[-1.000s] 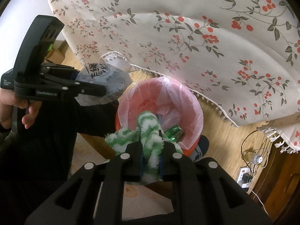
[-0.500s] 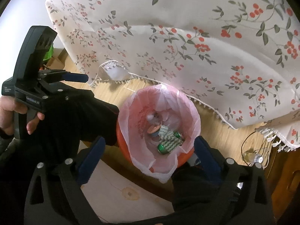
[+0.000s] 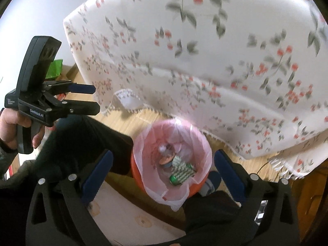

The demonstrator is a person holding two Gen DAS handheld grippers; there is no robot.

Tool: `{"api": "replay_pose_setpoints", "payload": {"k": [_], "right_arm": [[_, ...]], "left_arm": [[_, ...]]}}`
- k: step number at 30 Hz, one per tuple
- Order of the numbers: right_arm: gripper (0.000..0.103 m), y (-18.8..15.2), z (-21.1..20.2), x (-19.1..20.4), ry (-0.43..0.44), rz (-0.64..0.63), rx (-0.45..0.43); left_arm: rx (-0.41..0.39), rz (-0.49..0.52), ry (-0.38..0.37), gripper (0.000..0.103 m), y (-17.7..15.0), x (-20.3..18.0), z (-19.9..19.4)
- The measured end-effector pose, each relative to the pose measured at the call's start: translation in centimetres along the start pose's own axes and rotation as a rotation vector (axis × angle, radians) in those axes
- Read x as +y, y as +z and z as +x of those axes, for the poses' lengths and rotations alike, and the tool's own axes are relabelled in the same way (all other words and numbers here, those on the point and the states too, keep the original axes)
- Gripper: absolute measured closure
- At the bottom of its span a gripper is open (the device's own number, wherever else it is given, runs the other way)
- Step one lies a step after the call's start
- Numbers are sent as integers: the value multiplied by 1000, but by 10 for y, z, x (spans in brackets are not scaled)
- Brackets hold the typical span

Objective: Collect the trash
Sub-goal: 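Raise both tools from the bin back toward the table, then grasp the yellow candy tube with the left tool while the right tool grasps the red can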

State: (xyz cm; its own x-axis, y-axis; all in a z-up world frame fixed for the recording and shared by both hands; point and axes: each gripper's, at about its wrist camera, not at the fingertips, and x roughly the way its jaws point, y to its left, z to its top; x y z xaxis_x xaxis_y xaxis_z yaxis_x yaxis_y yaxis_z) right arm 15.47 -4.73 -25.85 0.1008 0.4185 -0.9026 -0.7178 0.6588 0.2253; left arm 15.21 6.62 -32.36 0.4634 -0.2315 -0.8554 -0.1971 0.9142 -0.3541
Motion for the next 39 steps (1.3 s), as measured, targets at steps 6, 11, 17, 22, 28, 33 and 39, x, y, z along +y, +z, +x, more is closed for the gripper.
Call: {"api": "replay_pose_setpoints", "payload": {"k": [6,11,17,22,28,33,39], "right_arm": [[5,25,-40,4,-11,-2,-89],[5,47,-74,4,-28,-1,-164],[5,74,-101,-1,-56,6,-226],[5,97,-119,-9,-77,23,-273],[5,126,-131,-19,-80,39,-308],[5,149,-132,-30,-59,79,-317],[5,178,-132,-46,-61,116,-320]], "left_arm": [[-86,30,7,6,23,-12,-47],[-156,66,5,6,44,-21,-83],[-221,97,26,6,75,-25,-115],[-271,101,54,6,103,-17,-136],[-306,115,86,6,135,-10,-150],[-316,106,95,6,165,0,-150],[-326,102,117,6,202,11,-148]]}}
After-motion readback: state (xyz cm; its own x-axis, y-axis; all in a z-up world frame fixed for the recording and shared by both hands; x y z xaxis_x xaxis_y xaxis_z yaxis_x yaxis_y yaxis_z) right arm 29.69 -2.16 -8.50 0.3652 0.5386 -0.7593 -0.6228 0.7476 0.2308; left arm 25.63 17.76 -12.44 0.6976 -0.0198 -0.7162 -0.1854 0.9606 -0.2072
